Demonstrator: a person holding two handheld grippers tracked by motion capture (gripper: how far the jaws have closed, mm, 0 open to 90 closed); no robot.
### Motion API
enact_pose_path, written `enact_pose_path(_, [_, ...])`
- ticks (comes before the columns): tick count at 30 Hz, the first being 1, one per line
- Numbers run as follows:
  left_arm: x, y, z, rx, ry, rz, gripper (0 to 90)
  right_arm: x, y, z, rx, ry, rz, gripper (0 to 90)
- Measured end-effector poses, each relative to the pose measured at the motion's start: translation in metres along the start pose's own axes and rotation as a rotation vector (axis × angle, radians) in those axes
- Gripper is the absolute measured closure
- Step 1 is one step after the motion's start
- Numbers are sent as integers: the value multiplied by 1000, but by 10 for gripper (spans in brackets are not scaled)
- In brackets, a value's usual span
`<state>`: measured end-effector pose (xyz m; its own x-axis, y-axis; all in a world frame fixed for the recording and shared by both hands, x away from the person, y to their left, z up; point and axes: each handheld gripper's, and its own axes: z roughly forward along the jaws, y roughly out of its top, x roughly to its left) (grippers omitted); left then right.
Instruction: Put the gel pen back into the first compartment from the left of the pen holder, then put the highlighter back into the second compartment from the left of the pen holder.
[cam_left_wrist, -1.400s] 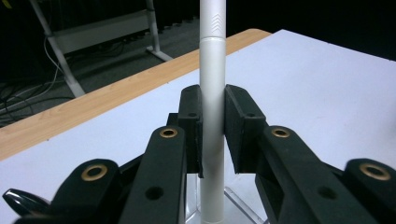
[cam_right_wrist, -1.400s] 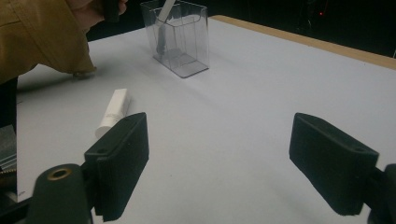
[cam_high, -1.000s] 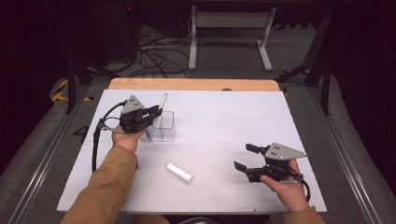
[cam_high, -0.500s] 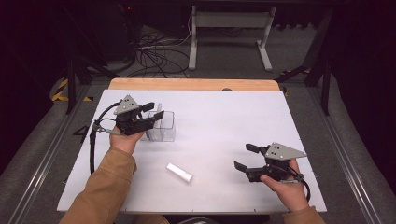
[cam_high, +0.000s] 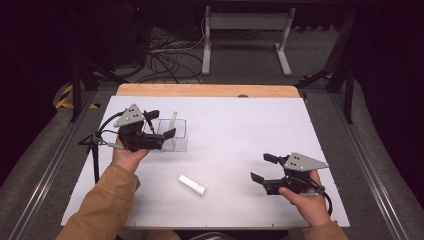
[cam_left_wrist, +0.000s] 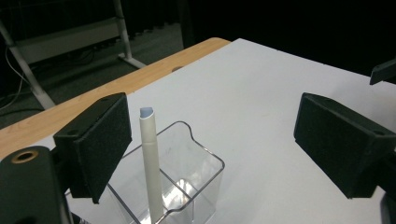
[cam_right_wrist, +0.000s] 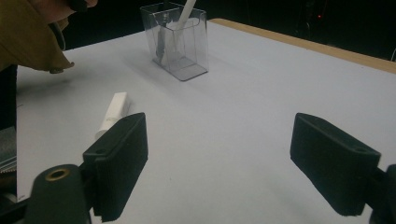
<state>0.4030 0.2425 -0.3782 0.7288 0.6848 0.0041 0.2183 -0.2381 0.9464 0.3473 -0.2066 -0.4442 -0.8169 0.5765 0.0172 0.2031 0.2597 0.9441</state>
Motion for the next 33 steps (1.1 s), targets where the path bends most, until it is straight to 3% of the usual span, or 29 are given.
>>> enact_pose_path(9, [-4, 5, -8, 41, -53, 24, 110, -1, 0, 0, -2, -1, 2, 201])
enact_pose_path(16, [-4, 7, -13, 59, -110, 10, 95, -1, 0, 0, 1, -6, 0, 190])
enact_pose_path(21, [-6, 7, -13, 55, -193, 8, 102, -1, -1, 0, -3, -16, 18, 137])
enact_pose_path(24, [-9, 8, -13, 52, -224, 30, 102, -1, -1, -1, -5, -33, 24, 112])
enact_pose_path(30, [-17, 11, -12, 94, -261, 118, 103, -2, 1, -2, 2, -34, 3, 59])
enact_pose_path(33, [-21, 13, -10, 113, -282, 136, 114, -2, 2, -3, 15, -46, 1, 59])
